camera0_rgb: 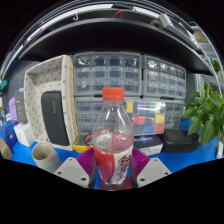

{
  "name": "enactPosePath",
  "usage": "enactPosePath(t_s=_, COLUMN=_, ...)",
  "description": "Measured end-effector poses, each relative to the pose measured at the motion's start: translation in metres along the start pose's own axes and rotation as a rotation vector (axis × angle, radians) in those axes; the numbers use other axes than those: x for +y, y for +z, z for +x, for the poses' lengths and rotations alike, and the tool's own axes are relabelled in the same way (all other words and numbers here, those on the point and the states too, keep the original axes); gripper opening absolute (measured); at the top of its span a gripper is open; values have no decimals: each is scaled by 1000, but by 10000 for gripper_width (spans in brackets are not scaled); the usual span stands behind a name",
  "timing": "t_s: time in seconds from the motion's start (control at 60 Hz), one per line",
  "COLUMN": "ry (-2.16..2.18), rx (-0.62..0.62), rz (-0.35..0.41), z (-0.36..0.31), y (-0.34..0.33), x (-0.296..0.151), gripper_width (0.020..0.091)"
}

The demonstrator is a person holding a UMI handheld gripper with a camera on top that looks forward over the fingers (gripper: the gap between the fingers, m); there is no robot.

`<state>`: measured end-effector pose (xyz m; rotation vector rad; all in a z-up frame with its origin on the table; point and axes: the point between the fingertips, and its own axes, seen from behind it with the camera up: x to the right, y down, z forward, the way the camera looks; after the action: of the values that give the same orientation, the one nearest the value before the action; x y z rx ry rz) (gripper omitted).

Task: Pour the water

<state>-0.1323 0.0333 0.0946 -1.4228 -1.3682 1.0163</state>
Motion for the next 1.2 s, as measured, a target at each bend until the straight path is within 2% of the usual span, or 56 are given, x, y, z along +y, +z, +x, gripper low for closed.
enactPosePath(t_s=0.067, ry=22, rx=17, rz=-14, z=3, y=-2, x=3, gripper_width=525)
enactPosePath(t_s=0.15, ry=2, rx=39, rz=-70, z=8, y=-8, x=17, gripper_width=685)
enactPosePath(t_s=0.217, ry=-25, rx=42, rz=-80, z=6, y=-16, x=24, gripper_width=727)
enactPosePath(t_s=0.4, ry=-6, rx=58, rz=-151, z=-5, y=-61, x=60, gripper_width=723)
enactPosePath(t_s=0.517, ry=11, rx=59, rz=-176, z=-20, y=-100, x=63, gripper_width=725)
enactPosePath(t_s=0.933, ry=24, rx=11, rz=-98, z=-90, y=-199, x=-34, gripper_width=729)
enactPosePath(t_s=1.2, ry=2, rx=-24, rz=-94, z=-117, y=-231, x=-46, gripper_width=726)
